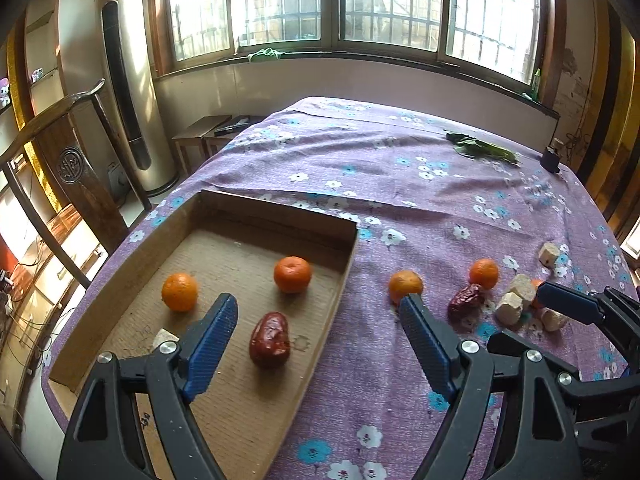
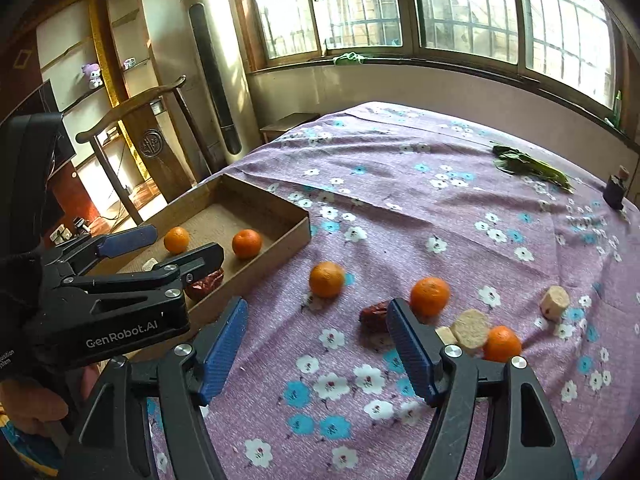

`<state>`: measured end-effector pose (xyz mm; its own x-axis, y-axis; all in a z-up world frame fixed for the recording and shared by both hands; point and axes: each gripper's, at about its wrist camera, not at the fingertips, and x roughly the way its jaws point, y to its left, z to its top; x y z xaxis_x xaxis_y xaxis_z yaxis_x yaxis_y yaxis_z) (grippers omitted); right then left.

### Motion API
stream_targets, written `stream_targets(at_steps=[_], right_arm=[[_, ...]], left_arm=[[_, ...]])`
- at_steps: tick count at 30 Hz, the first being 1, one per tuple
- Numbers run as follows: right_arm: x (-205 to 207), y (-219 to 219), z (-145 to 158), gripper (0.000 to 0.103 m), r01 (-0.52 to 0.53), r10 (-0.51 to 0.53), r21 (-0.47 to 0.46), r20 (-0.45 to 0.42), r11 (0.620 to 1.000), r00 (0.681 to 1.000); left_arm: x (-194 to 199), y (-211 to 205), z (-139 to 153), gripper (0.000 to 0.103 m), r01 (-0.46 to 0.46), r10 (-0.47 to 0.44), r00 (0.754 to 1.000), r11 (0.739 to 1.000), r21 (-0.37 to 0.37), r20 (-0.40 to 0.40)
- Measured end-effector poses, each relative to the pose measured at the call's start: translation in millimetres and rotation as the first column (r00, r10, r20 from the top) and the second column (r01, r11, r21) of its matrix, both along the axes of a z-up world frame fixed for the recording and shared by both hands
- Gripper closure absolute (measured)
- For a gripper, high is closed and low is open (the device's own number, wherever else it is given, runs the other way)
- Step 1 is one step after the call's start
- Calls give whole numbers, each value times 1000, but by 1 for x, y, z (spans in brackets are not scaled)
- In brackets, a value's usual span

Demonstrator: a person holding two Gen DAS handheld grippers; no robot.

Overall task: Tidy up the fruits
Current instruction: 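Grasp the white cylindrical piece with the right tool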

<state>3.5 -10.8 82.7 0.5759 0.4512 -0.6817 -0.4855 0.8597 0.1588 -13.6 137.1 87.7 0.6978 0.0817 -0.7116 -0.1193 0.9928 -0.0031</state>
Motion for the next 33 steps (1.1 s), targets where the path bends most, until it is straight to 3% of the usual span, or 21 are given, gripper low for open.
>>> stream_targets(at_steps=[19, 28, 33], right_arm=[[-21, -102, -26, 25, 179, -179, -5, -60, 984, 982], [-20, -119, -38, 25, 195, -196, -26, -80, 980, 977], [-15, -126, -43, 25, 209, -211, -32, -91, 977, 973]], left_arm=[[0, -70, -22, 20, 182, -184, 982, 982, -53, -51], [11, -79, -38, 20, 266, -274, 958, 959, -97, -80], [25, -92, -46, 20, 294, -301, 948, 953, -74, -102]])
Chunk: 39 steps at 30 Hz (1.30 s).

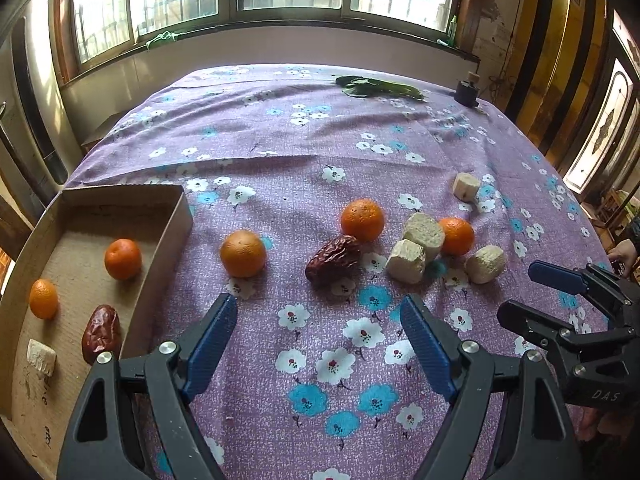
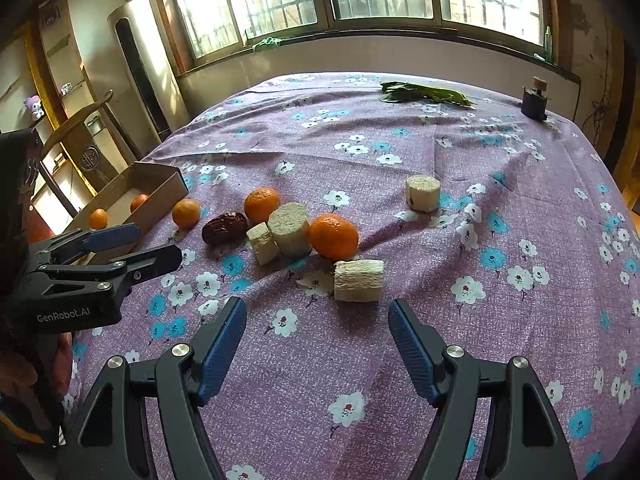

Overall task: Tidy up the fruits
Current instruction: 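Grasp the white cylindrical piece with the right tool, then grasp the dark dried date with the left tool, then carry the date and white piece into the box and open both tools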

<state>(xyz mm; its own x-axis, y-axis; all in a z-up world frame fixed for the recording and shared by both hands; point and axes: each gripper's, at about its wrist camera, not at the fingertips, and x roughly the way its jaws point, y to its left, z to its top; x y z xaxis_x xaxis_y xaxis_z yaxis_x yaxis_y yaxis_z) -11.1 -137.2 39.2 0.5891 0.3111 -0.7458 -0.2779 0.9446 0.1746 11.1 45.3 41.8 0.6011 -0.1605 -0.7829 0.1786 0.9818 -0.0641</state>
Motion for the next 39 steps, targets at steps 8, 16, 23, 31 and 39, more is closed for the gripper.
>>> stream_targets(at_steps=[8, 16, 23, 31, 39], right_arm=[[11, -14, -5, 25, 25, -25, 9, -9, 1000, 1000], [36, -12, -17, 26, 29, -30, -35, -31, 999, 999], [44, -6, -25, 69, -5, 2, -66, -40, 998, 999], [36, -13, -16, 70, 17, -19, -51, -23, 999, 1000], [19, -9, -2, 70, 9, -9, -19, 9, 1000, 1000]], left_arm=[[28, -18, -15, 20, 25, -24, 999, 999, 41, -29], [41, -24, -27, 20, 38, -34, 998, 996, 75, -50], [46, -24, -32, 52, 44, -40, 998, 996, 74, -56], [37, -18, -23, 73, 44, -42, 998, 998, 37, -47], [17, -8, -4, 74, 29, -29, 1000, 1000, 10, -3]])
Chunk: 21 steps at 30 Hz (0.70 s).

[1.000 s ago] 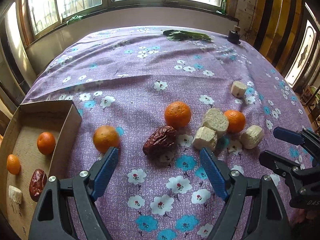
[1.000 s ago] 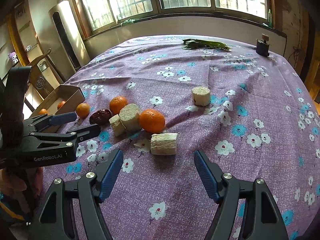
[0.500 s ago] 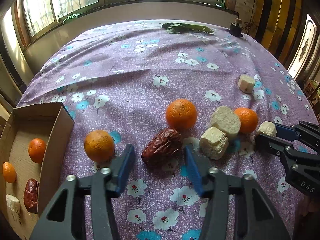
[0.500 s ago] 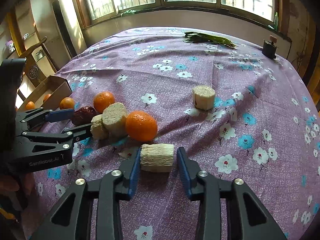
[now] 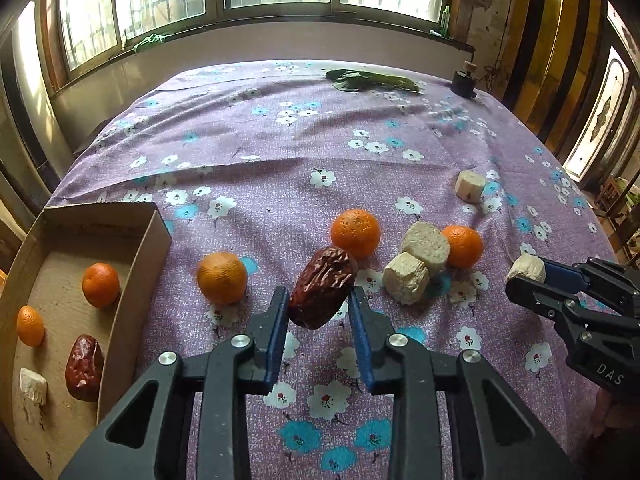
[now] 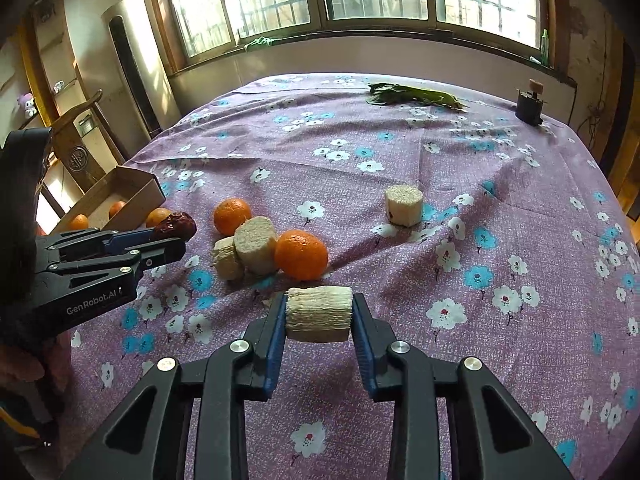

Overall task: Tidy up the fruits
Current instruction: 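Carry the date and white piece into the box and open both tools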

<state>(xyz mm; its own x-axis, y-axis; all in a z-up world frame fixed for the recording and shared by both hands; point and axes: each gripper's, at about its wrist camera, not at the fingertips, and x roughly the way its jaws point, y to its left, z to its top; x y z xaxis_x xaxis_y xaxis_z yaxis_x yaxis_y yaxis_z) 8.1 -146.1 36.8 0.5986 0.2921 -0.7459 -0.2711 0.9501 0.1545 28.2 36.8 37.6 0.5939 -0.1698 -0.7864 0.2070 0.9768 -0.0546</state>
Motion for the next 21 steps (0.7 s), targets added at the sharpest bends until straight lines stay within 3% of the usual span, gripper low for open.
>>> stream_targets(at_steps=[7, 21], right_arm=[[-12, 16, 11, 69, -27, 27, 5, 20, 1000, 999], [-21, 70, 29, 69, -135, 135, -3, 57, 991, 989]], left_arm=[[-20, 10, 17, 78, -8, 9, 1000, 999, -32, 28], [-55, 47, 43, 78, -81, 81, 990, 997, -3, 113]])
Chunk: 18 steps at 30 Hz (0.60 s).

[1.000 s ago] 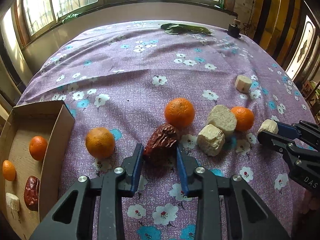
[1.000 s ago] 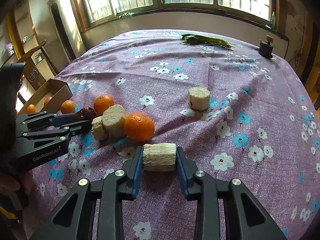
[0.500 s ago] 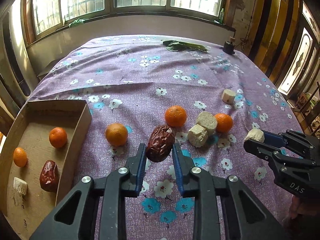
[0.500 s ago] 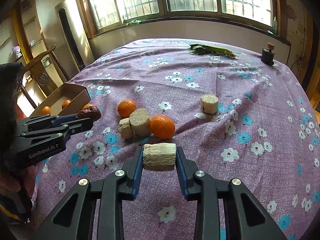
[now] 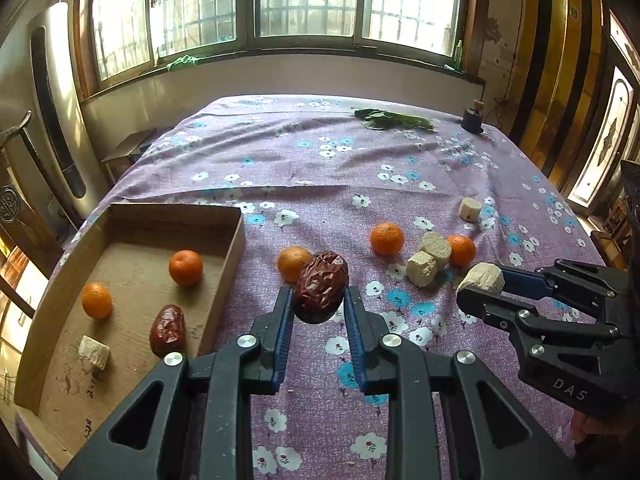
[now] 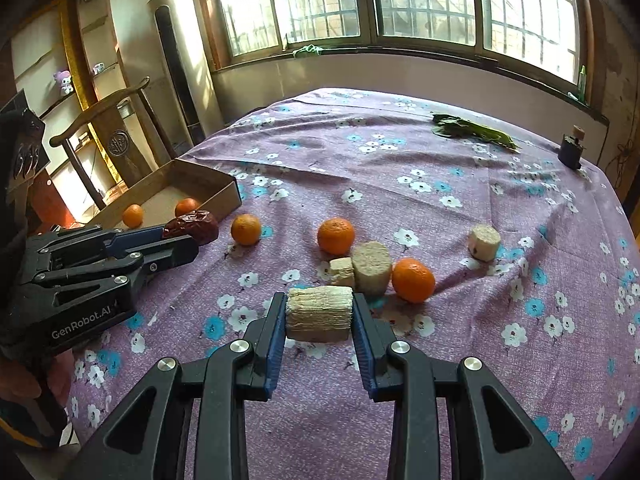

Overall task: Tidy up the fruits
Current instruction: 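Carry the date and white piece into the box and open both tools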

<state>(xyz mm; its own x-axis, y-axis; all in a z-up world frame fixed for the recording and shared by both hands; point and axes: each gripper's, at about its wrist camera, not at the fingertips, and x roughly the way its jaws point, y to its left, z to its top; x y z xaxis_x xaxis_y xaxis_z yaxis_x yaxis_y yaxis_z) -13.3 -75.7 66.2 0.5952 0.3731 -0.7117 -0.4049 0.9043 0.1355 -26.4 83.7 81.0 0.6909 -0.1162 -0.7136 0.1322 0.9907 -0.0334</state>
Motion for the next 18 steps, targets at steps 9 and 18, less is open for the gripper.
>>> stream_targets(at_steps=[9, 18], right_arm=[[-2, 45, 13, 69, -85, 85, -5, 28, 996, 996], [-1, 104, 14, 69, -203, 203, -12, 28, 979, 979]], left_arm=[[-17, 47, 13, 78, -105, 104, 994, 994, 32, 33], [-29, 110, 6, 78, -242, 242, 970, 969, 44, 17]])
